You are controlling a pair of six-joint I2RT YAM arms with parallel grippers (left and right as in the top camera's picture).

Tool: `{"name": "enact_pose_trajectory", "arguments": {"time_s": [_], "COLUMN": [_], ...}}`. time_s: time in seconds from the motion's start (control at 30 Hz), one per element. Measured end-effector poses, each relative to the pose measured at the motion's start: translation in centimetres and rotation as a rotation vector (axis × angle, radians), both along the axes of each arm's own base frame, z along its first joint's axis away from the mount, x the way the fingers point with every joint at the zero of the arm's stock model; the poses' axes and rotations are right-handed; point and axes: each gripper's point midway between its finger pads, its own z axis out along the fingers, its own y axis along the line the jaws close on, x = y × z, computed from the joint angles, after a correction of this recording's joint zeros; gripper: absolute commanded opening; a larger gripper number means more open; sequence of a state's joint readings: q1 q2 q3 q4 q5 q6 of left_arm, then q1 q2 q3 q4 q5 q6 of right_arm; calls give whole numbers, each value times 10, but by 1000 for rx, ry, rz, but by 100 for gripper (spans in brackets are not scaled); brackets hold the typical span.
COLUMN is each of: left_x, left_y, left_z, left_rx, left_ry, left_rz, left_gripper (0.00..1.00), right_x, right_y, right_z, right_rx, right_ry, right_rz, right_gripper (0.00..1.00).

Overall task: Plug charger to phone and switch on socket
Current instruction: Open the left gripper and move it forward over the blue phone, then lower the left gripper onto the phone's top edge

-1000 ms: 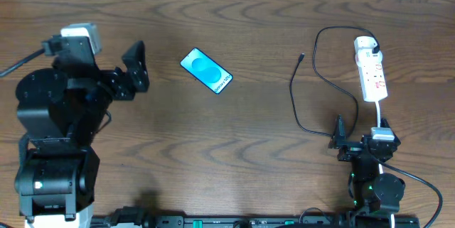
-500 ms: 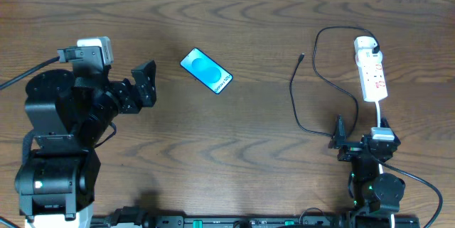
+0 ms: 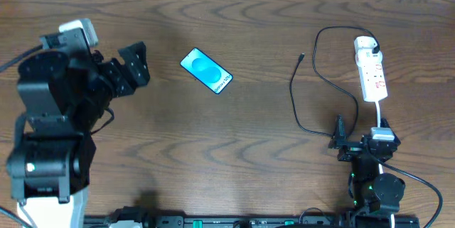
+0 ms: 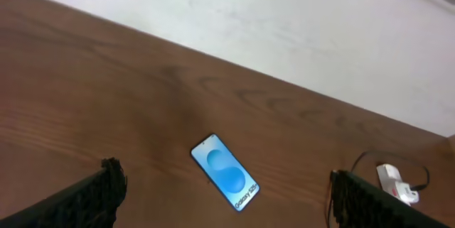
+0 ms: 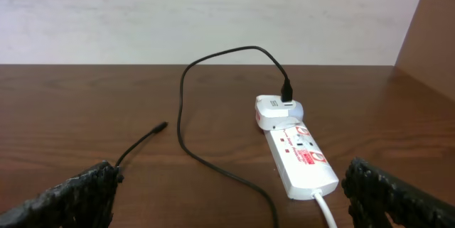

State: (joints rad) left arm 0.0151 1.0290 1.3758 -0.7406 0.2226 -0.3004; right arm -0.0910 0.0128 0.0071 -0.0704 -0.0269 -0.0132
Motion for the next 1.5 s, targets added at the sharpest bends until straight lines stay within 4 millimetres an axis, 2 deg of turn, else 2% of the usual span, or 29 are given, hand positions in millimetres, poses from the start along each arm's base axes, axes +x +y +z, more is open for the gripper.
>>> {"name": "enact_pose_trajectory", "arguments": {"time_s": [0.17, 0.3, 0.5, 0.67, 0.8, 0.93, 1.27, 1.5], "left_x": [16, 33, 70, 106, 131, 147, 172, 183], "left_y": [-2, -16, -47, -73, -85, -90, -98, -108], "left_z": [3, 7, 8, -6, -26, -53, -126, -190], "left_rx": [26, 65, 113, 139, 145, 148, 191, 173], "left_ry": [77, 116, 138, 174, 212, 267, 409, 537], "left_rz": [49, 78, 104, 126, 148, 173, 197, 209], "left_gripper": [94, 94, 94, 94, 94, 94, 95, 95], "right_x": [0, 0, 0, 0, 0, 0, 0, 0], "right_y": [0, 0, 0, 0, 0, 0, 0, 0], "right_z": [0, 0, 0, 0, 0, 0, 0, 0], "right_rx": [0, 0, 0, 0, 0, 0, 0, 0], "right_ry": [0, 0, 0, 0, 0, 0, 0, 0], "right_rz": [0, 0, 0, 0, 0, 0, 0, 0], "right_gripper": [99, 99, 99, 99, 99, 99, 99, 99]}}
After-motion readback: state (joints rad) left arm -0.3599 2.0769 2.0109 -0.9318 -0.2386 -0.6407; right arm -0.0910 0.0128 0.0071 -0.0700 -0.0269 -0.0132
